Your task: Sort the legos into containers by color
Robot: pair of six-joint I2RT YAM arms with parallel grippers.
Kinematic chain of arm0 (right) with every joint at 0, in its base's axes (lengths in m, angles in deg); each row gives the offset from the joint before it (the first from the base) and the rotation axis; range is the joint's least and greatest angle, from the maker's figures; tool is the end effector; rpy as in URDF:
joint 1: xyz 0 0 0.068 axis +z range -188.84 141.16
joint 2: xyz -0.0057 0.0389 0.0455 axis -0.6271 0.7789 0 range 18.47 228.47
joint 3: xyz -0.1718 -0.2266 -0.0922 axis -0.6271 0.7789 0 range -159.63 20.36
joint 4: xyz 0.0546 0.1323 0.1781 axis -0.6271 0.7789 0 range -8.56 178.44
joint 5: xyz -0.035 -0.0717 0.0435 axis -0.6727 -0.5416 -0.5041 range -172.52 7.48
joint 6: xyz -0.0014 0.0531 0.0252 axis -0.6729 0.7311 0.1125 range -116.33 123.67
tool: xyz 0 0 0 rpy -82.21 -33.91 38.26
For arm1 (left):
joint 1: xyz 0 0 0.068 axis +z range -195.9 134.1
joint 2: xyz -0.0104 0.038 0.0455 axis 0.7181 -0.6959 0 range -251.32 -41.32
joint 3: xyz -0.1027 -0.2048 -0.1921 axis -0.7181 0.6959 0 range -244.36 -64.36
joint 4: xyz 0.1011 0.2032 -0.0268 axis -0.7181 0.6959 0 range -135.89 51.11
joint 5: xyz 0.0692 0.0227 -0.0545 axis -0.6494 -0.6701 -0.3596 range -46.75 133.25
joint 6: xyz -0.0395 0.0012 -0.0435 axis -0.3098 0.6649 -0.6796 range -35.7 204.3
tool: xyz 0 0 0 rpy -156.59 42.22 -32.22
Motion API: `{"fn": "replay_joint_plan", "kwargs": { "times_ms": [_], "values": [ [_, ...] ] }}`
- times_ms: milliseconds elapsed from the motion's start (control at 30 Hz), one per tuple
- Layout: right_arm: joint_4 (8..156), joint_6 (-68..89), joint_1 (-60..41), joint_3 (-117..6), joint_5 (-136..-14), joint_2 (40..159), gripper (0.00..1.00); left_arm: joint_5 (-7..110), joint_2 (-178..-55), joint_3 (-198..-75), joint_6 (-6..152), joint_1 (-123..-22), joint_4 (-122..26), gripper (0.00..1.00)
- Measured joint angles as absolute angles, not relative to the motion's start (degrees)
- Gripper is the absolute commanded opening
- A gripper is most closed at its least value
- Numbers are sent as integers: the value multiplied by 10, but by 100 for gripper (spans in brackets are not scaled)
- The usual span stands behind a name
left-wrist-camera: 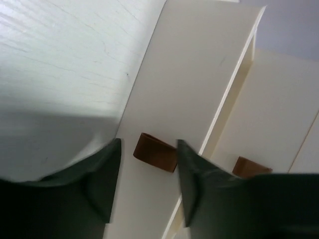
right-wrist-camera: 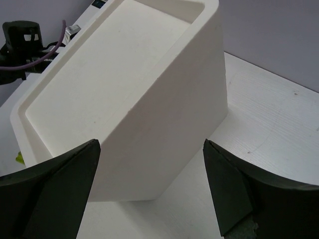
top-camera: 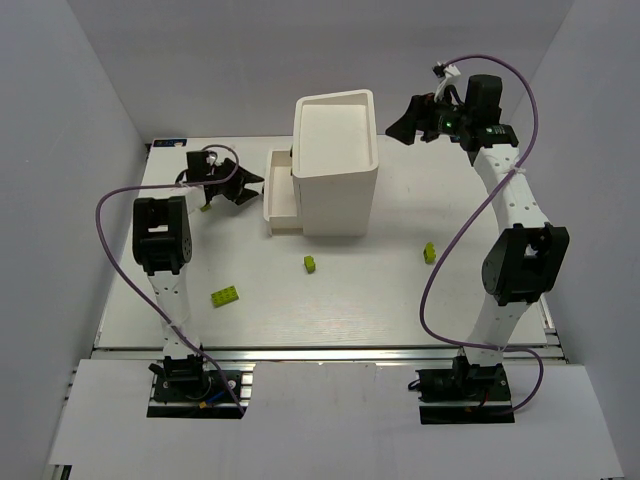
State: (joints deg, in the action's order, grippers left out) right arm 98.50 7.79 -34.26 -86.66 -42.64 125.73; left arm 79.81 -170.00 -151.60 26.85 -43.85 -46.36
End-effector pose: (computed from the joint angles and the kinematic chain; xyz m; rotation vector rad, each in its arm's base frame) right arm 0.4142 0.0606 0.4187 -0.4888 1.8019 0.7531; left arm 0.4811 -0.0081 0.1760 -0.8748 2.2576 -1.2077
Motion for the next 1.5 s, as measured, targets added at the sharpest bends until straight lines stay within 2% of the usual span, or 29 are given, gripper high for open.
{"fn": "replay_joint_plan", "kwargs": {
  "times_ms": [33, 100, 200, 267, 333, 367, 400, 433, 467, 500, 567, 600, 667, 700, 767, 800, 900, 933, 1167, 1500],
  "values": [
    [987, 72, -343, -867, -423, 1257, 89, 794, -1700, -1524, 276, -439, -445, 68],
    [996, 54, -343, -867, -417, 1255, 89, 783, -1700, -1546, 292, -439, -415, 72],
    [1022, 14, -343, -866, -407, 1246, 89, 764, -1697, -1579, 320, -437, -385, 73],
    [1037, -20, -343, -855, -403, 1233, 89, 748, -1689, -1594, 343, -437, -362, 70],
    [1050, -58, -343, -829, -404, 1211, 87, 729, -1678, -1609, 368, -435, -335, 60],
    [1054, -75, -343, -813, -405, 1199, 84, 717, -1671, -1619, 382, -435, -320, 35],
    [1059, -91, -343, -795, -407, 1186, 76, 699, -1664, -1630, 393, -435, -301, 19],
    [1064, -105, -343, -781, -410, 1175, 70, 679, -1655, -1639, 410, -434, -285, 11],
    [1065, -118, -343, -765, -413, 1165, 63, 659, -1645, -1646, 421, -434, -269, 4],
    [1069, -131, -343, -752, -417, 1157, 47, 631, -1631, -1650, 436, -434, -251, 5],
    [1071, -148, -343, -732, -421, 1146, 33, 583, -1605, -1656, 461, -434, -217, 7],
    [1072, -153, -343, -723, -423, 1142, 31, 554, -1592, -1658, 474, -434, -201, 15],
    [1072, -163, -343, -710, -427, 1137, 37, 502, -1570, -1663, 499, -434, -167, 28],
    [1071, -169, -343, -701, -431, 1135, 49, 480, -1565, -1669, 507, -434, -149, 39],
    [1072, -186, -342, -682, -436, 1131, 60, 438, -1561, -1681, 525, -434, -116, 49],
    [1074, -192, -342, -675, -438, 1130, 62, 419, -1561, -1685, 531, -434, -100, 60],
    [1076, -219, -340, -655, -449, 1125, 64, 360, -1564, -1685, 541, -434, -47, 70],
    [1075, -226, -339, -646, -452, 1120, 64, 345, -1568, -1684, 541, -433, -31, 77],
    [1069, -255, -339, -582, -464, 1077, 66, 298, -1603, -1684, 543, -433, 14, 80],
    [1058, -258, -339, -559, -466, 1063, 67, 303, -1705, -1703, 548, -429, 15, 79]
  ]
}}
